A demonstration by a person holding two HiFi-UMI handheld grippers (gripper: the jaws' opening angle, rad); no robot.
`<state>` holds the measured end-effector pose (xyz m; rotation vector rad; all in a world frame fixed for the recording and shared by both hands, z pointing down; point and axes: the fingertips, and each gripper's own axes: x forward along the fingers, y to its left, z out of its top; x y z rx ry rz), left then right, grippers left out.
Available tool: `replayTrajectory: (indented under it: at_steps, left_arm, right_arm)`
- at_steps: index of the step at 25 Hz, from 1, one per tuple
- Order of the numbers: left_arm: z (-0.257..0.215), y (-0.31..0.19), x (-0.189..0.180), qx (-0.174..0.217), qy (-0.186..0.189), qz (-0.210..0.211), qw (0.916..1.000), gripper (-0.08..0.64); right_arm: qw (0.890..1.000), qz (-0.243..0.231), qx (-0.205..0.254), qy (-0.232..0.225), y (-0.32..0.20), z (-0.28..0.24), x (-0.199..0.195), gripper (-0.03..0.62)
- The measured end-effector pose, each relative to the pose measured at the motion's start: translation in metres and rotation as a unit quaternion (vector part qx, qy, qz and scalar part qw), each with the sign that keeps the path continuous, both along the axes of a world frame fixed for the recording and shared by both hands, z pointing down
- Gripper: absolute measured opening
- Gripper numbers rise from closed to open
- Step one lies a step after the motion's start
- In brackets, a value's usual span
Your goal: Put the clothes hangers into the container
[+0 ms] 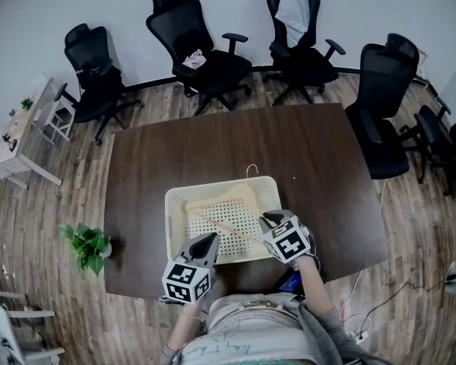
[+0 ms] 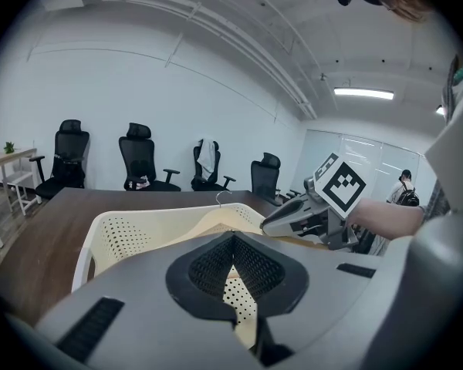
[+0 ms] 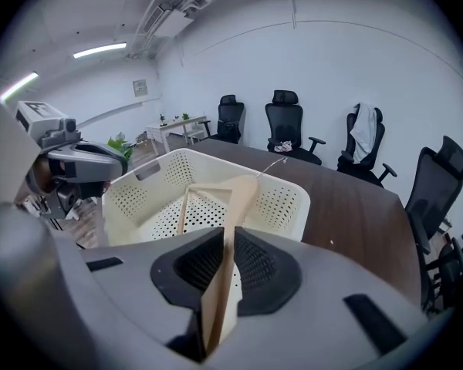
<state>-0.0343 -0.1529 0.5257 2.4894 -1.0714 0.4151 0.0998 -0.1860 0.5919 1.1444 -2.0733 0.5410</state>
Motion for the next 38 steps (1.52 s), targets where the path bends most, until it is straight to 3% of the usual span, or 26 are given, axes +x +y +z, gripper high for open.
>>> replayTrajectory:
  at_steps: [11,16,23,32,38]
  left_arm:
    - [0.005,0.005,0.013,-0.004,-0.005,0.013,0.9999,0.011]
    - [0.005,0.007,0.015,-0.005,-0.005,0.015,0.9999,0.011]
    - [0.002,0.005,0.022,-0.011,0.011,0.029,0.9995,0.011]
    - [0.005,0.004,0.025,-0.014,0.012,0.038,0.9991,0.011]
    - [0.003,0.004,0.028,-0.011,0.017,0.039,0.999,0.011]
  right_arm:
    - [1.0,-0.018,0.001,0.001,0.009,-0.004,0.002,0.038]
    - [0.999,-0.031,-0.007,-0.018,0.017,-0.01,-0.004,0.032]
    - [0.995,-0.05,-0.011,-0.081,0.026,-0.019,-0.021,0.031]
    - [0.996,-0.053,0.001,-0.07,0.024,-0.024,-0.02,0.028]
    - [0.994,-0.057,0.007,-0.091,0.025,-0.033,-0.032,0.028]
